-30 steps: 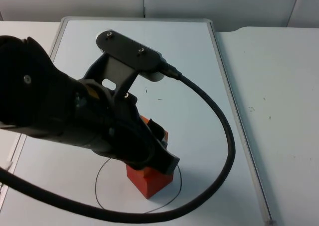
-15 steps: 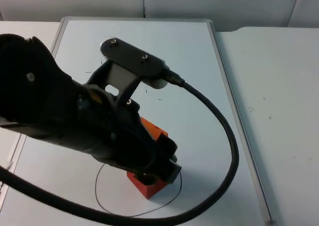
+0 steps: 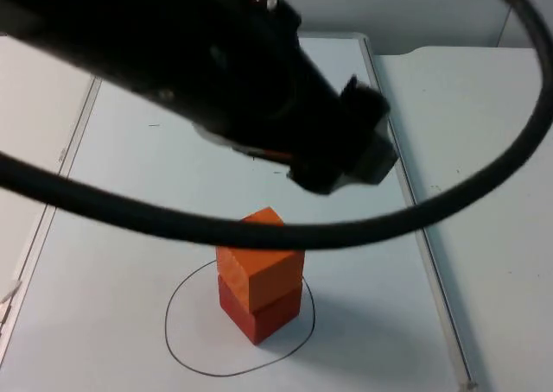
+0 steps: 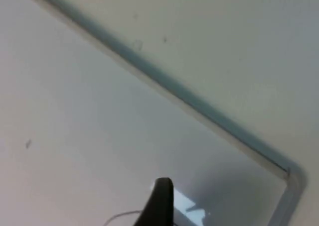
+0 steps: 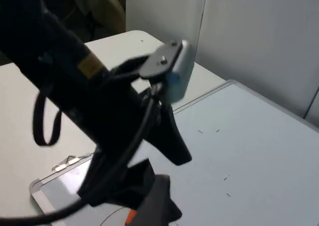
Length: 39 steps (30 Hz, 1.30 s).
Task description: Pick up one cube with the left hand and another cube with the right hand. First place the cube in the right hand at the target position, then stack the cube in the left hand on top.
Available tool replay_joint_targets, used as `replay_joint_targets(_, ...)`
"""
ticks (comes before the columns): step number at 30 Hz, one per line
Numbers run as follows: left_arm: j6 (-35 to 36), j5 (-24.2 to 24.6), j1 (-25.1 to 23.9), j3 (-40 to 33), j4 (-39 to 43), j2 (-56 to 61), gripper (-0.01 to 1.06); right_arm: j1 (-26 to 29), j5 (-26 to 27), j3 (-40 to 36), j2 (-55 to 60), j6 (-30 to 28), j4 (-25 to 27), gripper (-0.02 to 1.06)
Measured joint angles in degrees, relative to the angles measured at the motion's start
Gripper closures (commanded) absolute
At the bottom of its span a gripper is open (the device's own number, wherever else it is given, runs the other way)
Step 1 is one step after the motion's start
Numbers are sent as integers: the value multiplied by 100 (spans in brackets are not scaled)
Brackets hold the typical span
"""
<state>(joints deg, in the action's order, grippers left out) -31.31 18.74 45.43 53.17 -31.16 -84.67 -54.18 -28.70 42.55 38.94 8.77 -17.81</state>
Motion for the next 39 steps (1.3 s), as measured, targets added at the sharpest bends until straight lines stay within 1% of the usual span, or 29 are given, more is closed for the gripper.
replay_joint_targets(1,27,179,0,101,189,220,25,0,0,0,0,0,0,22)
replay_joint_targets(3,315,569,0,329,804,783,25,0,0,0,0,0,0,22)
replay_joint_targets(4,525,710,0,367,1148,1046,25,0,0,0,0,0,0,22)
replay_joint_targets(5,525,710,0,367,1148,1046,25,0,0,0,0,0,0,22)
replay_joint_targets(7,1013,1001,0,391,1897,1606,25,0,0,0,0,0,0,22)
replay_joint_targets(9,1699,1389,0,404,2775,2120,25,0,0,0,0,0,0,22)
replay_joint_targets(10,1699,1389,0,404,2775,2120,25,0,0,0,0,0,0,22)
replay_joint_targets(12,2291,1818,0,404,3450,2624,25,0,0,0,0,0,0,22)
replay_joint_targets(14,2680,2289,0,404,3835,3157,25,0,0,0,0,0,0,22)
replay_joint_targets(15,2680,2289,0,404,3835,3157,25,0,0,0,0,0,0,22)
replay_joint_targets(16,2762,2475,0,404,3928,3412,25,0,0,0,0,0,0,22)
replay_joint_targets(17,2863,2806,0,404,3994,3723,25,0,0,0,0,0,0,22)
replay_joint_targets(19,2957,3214,0,404,4018,4154,25,0,0,0,0,0,0,22)
replay_joint_targets(20,2957,3214,0,404,4018,4154,25,0,0,0,0,0,0,22)
replay_joint_targets(22,3014,3650,0,404,4031,4513,25,0,0,0,0,0,0,22)
replay_joint_targets(24,3065,3957,0,382,4031,4887,25,0,0,0,0,0,0,22)
replay_joint_targets(26,3131,4044,0,301,4037,5053,25,0,0,0,0,0,0,22)
replay_joint_targets(29,3221,4147,0,-193,4044,5679,25,0,0,0,0,0,0,22)
replay_joint_targets(30,3221,4147,0,-193,4044,5679,25,0,0,0,0,0,0,22)
replay_joint_targets(33,3356,4186,0,-1003,4031,6428,25,0,0,0,0,0,0,22)
replay_joint_targets(34,3356,4186,0,-1003,4031,6428,25,0,0,0,0,0,0,22)
replay_joint_targets(37,3450,4210,0,-1606,3907,7195,25,0,0,0,0,0,0,22)
replay_joint_targets(39,3465,4223,0,-1726,3855,7426,25,0,0,0,0,0,0,22)
